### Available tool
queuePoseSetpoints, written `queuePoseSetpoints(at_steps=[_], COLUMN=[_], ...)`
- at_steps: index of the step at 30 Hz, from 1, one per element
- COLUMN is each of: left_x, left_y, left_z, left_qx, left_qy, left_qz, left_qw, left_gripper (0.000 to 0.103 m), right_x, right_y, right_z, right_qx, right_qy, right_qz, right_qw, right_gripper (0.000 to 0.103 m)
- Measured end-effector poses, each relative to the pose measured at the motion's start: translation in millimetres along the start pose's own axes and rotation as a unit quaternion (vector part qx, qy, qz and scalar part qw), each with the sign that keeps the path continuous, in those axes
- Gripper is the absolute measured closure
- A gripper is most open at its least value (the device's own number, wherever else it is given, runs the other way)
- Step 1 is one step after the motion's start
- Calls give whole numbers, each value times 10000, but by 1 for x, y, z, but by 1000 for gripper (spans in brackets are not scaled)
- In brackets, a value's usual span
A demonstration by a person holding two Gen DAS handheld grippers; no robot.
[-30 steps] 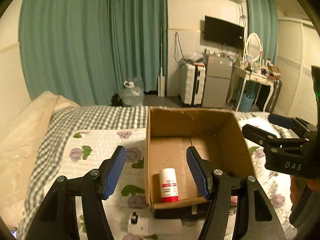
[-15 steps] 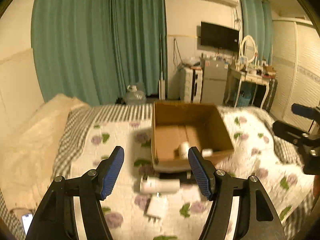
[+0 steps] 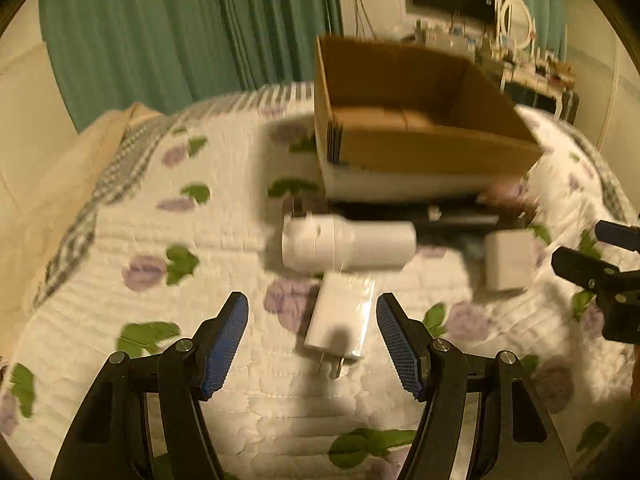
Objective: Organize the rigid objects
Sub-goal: 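Open the right gripper to drop the black charger into the box, then grasp the white plug adapter with the left gripper while the right grasps the small white charger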
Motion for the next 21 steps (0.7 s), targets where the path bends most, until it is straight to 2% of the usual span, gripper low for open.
queuePoseSetpoints(at_steps=[8,12,13,15,16,19,21], left_x=[-8,-20,-22,-27,-28,-30,-32], left_y=[-36,-40,-41,-38,-37,-24,-16], left_z=[-12,-16,-16,-18,-18,-16,-14], left_qx=[524,568,569,560,599,527,421], left_qy=[-103,-349,-413,-539,-525,-257,-207], left_qz=[-72,-231,-269,-149,-197,-527,-546], left_qw=[9985,9975,9972,9969,9966,9969,9974], left_gripper=[33,33,36,58,63,63,63], right_x=[-8,-6,-6,-4,-3,0,3], right_y=[-28,-32,-34,-36,-38,-42,-45], right_z=[-6,-5,-5,-6,-6,-6,-5], right_qx=[160,151,164,179,179,184,200], right_qy=[-293,-277,-279,-269,-258,-188,-135], right_qz=[143,135,146,146,135,79,80], right_qw=[9993,9994,9994,9994,9994,9996,9997], right_gripper=[1,1,1,1,1,1,1])
Point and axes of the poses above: each gripper's, at about its wrist camera, not at the fingertips, and y roughly against the way its jaws point, x to its left, z to its top, the point moved 3 cm from there along -y, roughly the way its jaws point, and after that the axes turned 1 degree about -z, right-handed, at the moved point
